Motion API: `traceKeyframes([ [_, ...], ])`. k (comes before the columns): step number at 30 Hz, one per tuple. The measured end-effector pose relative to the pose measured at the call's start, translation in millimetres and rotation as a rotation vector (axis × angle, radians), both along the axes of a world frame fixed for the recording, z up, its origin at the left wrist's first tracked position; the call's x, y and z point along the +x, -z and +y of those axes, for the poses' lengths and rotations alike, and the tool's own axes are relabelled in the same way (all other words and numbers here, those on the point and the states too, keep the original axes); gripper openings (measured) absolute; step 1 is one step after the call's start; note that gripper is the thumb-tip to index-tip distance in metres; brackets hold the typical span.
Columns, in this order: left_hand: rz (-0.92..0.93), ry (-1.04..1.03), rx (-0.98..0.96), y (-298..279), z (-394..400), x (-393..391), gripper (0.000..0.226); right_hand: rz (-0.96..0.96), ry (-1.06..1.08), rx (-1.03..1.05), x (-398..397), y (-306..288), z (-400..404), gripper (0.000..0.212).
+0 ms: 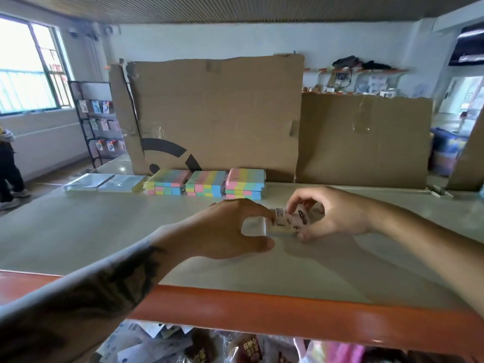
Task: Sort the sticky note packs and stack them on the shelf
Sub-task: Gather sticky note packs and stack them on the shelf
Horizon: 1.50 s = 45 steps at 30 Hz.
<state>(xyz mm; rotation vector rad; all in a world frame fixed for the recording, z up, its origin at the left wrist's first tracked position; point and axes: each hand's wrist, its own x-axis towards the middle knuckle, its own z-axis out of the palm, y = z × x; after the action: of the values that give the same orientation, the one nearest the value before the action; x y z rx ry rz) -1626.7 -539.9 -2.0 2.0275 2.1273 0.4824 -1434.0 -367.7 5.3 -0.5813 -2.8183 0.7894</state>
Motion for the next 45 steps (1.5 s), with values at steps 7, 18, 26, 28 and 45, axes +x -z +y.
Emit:
traceKeyframes([
  [7, -0.092, -0.011, 0.280, 8, -4, -7, 0.021, 0.155, -0.059, -0.263, -10, -7, -17, 0.050],
  [18, -0.640, -0.043, 0.326, 11, -3, -15, 0.015, 0.395, 0.040, -0.388, -14, 3, -32, 0.038],
  [26, -0.277, -0.176, 0.449, 11, -33, -19, 0.082, 0.461, 0.028, -0.634, -16, 2, -38, 0.050],
  [28, -0.174, -0.129, 0.462, 6, -44, -19, 0.086, 0.457, 0.014, -0.684, -17, 0, -42, 0.041],
  [45, 0.191, -0.098, 0.287, -26, -138, -98, 0.074, 0.311, -0.076, -0.699, -127, -6, -116, 0.036],
])
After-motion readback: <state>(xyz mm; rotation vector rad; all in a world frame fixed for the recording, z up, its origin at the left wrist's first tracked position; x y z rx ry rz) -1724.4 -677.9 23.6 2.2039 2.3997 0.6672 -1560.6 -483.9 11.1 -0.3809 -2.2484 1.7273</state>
